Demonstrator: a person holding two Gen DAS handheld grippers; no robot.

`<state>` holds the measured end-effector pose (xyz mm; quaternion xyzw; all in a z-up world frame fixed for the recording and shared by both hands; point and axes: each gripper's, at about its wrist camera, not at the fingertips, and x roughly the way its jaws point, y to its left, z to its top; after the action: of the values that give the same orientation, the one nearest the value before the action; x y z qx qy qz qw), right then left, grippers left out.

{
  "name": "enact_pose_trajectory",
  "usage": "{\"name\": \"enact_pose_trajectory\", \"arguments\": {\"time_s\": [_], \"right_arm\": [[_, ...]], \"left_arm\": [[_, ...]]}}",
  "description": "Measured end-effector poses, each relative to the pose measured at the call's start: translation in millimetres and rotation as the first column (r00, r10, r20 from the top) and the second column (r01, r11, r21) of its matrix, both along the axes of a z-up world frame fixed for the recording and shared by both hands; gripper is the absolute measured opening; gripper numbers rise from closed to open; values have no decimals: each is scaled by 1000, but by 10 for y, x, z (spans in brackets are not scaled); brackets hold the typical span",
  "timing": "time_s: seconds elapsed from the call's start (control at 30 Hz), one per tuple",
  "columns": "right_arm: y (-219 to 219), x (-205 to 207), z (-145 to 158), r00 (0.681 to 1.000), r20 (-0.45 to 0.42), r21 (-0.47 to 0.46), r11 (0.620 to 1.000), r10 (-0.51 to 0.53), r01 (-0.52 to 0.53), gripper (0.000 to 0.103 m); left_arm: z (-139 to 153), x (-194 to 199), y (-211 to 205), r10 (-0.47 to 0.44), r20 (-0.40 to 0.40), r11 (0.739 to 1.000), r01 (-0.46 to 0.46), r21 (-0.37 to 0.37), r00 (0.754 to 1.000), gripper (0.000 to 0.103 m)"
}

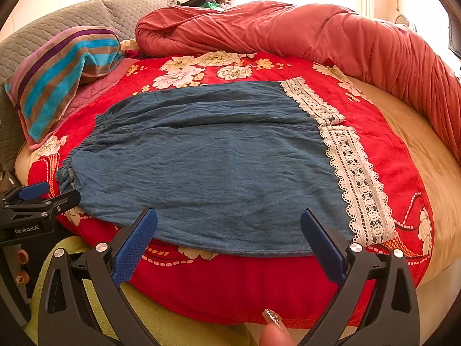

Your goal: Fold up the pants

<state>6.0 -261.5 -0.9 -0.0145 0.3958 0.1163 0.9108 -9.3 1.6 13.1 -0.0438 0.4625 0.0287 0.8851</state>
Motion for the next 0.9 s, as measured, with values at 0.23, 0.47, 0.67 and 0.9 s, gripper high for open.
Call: {"name": "enact_pose_trajectory", "arguments": {"time_s": [0.23, 0.47, 0.67, 0.9], "right_arm": [[26, 71, 3, 1000, -2, 3, 1000, 11, -11, 99], [84, 192, 17, 999, -8, 20, 999, 32, -32, 99], [241, 344, 45, 998, -4, 15, 998, 67, -66, 99], [442, 554, 88, 994, 14, 0, 994, 110, -110, 99]], "left_arm": [[5, 21, 26, 1, -7, 1000, -1, 8, 1000, 94], [-55, 98, 77, 14, -18, 1000, -14, 14, 1000, 94], [-85, 176, 153, 32, -16, 999, -32, 21, 999, 94], [-99, 269, 366, 83, -16, 997, -82, 8, 996, 94]]}}
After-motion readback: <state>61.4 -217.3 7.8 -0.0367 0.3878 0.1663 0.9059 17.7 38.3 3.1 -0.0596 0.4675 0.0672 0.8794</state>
